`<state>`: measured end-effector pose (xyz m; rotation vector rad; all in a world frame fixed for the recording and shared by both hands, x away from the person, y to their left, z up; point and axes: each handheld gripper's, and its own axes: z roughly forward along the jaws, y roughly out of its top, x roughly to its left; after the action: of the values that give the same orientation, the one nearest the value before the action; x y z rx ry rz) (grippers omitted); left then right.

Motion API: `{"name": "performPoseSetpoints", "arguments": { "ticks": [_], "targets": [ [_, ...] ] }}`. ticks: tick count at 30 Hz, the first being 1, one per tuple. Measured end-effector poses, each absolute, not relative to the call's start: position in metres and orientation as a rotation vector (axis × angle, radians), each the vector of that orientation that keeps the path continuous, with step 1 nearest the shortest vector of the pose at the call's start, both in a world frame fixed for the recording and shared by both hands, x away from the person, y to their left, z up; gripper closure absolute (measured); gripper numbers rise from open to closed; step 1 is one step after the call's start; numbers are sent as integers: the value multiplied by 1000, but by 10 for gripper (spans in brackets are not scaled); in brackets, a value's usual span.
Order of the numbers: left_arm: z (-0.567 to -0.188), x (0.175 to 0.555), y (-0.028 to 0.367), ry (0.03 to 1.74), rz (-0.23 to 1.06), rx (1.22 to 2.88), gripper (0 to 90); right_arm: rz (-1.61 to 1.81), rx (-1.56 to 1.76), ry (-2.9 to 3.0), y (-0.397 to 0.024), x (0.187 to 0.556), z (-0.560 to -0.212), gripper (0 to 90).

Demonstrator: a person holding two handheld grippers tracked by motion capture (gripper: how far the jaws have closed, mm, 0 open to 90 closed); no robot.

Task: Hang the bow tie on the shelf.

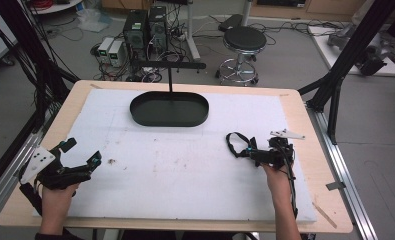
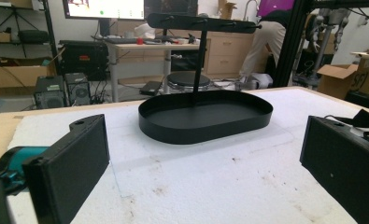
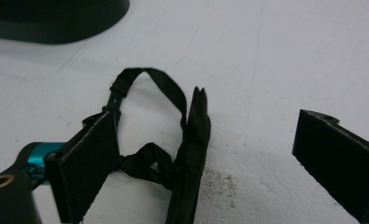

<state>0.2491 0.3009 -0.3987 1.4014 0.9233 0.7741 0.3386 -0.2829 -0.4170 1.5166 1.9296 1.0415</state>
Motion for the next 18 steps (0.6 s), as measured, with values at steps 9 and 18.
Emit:
{"name": "performPoseSetpoints", "arguments": {
  "ticks": [9,18],
  "targets": [
    [-399,249,301,926,775,1399,18,933,1574,2021,-277,351,-430,185],
    [-399,249,302,926,776,1398,18,887,1627,2005,-277,356,-436,373]
  ]
}}
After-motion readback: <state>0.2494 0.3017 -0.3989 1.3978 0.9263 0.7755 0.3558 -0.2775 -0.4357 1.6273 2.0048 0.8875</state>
